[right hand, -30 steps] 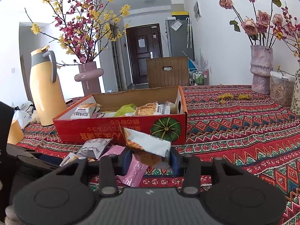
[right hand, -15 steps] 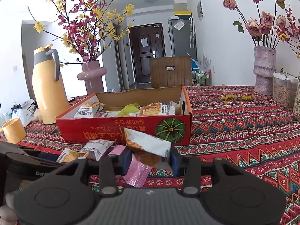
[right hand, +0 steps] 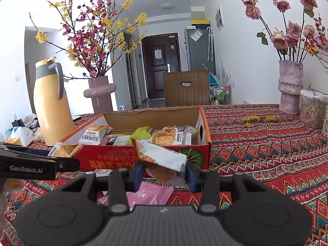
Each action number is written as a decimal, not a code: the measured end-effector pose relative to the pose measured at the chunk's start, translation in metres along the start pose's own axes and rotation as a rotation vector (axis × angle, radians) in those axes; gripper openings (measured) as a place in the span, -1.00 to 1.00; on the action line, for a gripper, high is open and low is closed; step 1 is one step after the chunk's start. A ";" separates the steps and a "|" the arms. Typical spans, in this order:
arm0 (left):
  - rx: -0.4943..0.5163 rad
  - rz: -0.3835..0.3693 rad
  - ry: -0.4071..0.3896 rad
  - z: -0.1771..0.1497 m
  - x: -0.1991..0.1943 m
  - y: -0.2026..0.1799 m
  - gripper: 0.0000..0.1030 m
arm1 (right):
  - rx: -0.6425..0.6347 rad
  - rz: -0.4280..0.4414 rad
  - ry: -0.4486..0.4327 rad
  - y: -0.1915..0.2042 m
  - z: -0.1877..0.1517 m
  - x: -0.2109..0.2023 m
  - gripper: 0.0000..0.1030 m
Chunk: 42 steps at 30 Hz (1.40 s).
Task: Organize snacks
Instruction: 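Grasp a white cracker packet with the right gripper while the left grasps another cracker packet, then carry both cracker packets into the box and open both grippers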
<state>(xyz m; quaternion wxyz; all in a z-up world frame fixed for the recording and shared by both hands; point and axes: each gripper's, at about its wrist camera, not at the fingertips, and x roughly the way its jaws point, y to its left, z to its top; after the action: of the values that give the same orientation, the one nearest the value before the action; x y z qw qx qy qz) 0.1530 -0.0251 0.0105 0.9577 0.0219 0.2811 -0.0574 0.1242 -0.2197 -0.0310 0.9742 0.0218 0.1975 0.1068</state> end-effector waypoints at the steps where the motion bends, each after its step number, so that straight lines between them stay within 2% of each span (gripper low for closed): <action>1: -0.004 0.003 -0.009 0.004 0.000 0.000 0.32 | -0.001 -0.001 -0.007 0.000 0.002 0.001 -0.19; 15: -0.075 0.038 -0.078 0.056 0.022 0.010 0.32 | -0.039 0.009 -0.100 0.000 0.047 0.031 -0.19; 25: -0.137 0.093 -0.124 0.084 0.045 0.024 0.32 | -0.084 0.027 -0.110 0.007 0.073 0.069 -0.19; 35: -0.190 0.138 -0.113 0.080 0.082 0.036 0.32 | -0.075 0.023 -0.070 0.002 0.064 0.110 -0.19; 42: -0.173 0.177 -0.120 0.067 0.100 0.034 0.32 | -0.073 0.016 -0.044 0.001 0.055 0.125 -0.19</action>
<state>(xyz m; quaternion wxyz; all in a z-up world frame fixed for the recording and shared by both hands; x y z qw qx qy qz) 0.2770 -0.0058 0.0132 0.9724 -0.0394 0.2243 0.0507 0.2579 -0.1921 -0.0281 0.9776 -0.0099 0.1718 0.1212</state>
